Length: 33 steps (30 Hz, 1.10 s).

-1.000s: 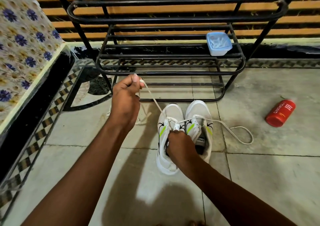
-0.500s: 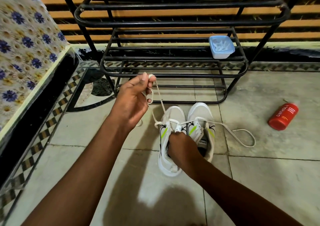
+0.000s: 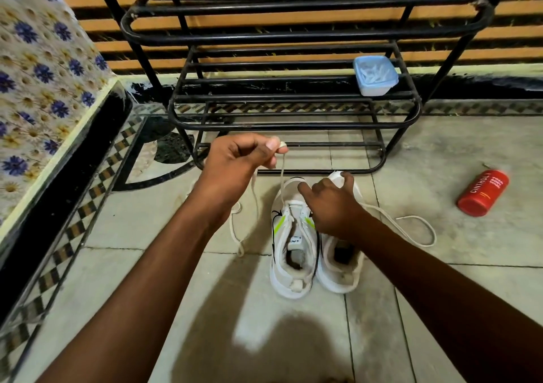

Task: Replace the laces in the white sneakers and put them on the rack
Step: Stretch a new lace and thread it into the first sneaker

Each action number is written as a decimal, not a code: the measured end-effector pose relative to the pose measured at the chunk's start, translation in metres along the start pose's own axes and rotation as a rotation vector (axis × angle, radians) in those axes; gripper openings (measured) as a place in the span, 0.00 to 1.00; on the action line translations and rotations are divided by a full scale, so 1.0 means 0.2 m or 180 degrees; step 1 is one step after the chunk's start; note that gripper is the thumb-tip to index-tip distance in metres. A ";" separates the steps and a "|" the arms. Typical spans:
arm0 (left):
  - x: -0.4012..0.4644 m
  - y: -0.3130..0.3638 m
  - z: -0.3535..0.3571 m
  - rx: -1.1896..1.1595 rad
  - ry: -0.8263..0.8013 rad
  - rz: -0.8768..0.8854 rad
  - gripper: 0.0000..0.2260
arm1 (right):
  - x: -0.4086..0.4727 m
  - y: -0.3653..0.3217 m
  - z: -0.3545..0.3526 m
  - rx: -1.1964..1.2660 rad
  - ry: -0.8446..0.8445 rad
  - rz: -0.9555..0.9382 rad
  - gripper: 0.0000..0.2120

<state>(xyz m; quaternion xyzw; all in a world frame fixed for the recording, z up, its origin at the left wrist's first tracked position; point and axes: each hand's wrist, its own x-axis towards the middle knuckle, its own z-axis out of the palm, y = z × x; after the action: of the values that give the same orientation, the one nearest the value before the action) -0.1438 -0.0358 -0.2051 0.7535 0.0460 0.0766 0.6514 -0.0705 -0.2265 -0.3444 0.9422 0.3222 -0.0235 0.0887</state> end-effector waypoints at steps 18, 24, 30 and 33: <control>-0.08 0.40 -0.06 0.0697 -0.0043 -0.0096 0.08 | -0.23 0.24 -0.91 0.3820 0.0703 0.0302 0.08; -0.11 0.78 -0.12 0.0830 -0.0090 -0.0030 0.07 | -0.36 0.26 -1.40 0.4151 0.0530 0.0251 0.06; -0.13 1.14 -0.17 0.0609 -0.0031 0.0104 0.05 | -0.40 0.25 -1.71 0.4534 0.0723 0.0538 0.08; -0.14 1.28 -0.21 0.0426 -0.0125 0.0204 0.06 | -0.39 0.25 -1.80 0.4669 0.0776 0.0682 0.08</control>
<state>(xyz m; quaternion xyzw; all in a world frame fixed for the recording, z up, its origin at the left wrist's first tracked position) -0.1873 -0.0382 0.0530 0.7978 0.0140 0.0793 0.5975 -0.1057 -0.2465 0.0254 0.7818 0.1380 -0.1189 -0.5963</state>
